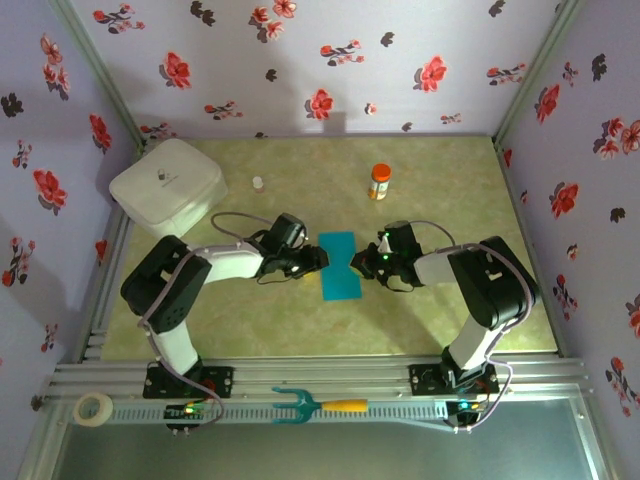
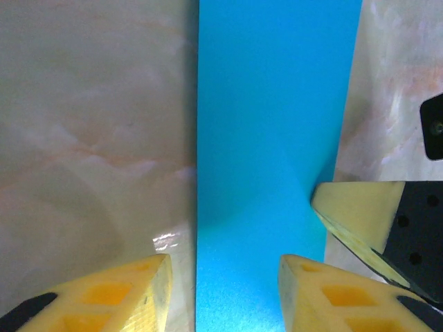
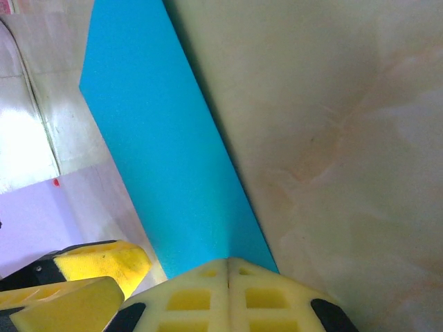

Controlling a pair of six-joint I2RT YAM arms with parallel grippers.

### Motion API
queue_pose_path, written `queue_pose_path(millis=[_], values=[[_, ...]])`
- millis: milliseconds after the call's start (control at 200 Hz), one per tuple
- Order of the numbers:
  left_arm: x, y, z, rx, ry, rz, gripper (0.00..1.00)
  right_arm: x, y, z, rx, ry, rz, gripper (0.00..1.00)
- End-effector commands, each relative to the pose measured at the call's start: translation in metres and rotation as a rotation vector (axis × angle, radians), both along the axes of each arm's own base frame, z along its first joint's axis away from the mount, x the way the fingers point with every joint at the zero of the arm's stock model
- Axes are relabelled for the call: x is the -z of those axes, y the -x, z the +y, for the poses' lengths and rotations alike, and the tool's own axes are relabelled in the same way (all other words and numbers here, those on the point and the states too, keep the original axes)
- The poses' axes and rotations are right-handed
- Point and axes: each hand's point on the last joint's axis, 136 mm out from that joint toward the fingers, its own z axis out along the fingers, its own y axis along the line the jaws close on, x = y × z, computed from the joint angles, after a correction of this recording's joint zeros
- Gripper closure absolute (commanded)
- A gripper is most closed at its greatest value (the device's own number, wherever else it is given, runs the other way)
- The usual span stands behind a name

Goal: Fold a paper plane with a square sheet of paper (pick it up from the middle)
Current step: Third fold the triangle at the center of the table.

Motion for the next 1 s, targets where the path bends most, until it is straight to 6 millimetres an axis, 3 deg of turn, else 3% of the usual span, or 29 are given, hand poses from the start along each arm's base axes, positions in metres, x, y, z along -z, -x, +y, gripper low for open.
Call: queue_pose_path(millis=[0, 325, 995], values=[[-0.005, -0.003, -0.015, 0.011, 0.057, 0.011, 0.57, 0.037, 0.026, -0.023, 0.052, 0.115, 0.156, 0.95], [0.007, 0.002, -0.018, 0.022, 0.046, 0.049, 0.59, 0.04, 0.028, -0.024, 0.051, 0.126, 0.163, 0.95], [0.002, 0.0, -0.027, 0.043, 0.079, 0.041, 0.61, 0.04, 0.029, -0.024, 0.047, 0.123, 0.165, 0.95]])
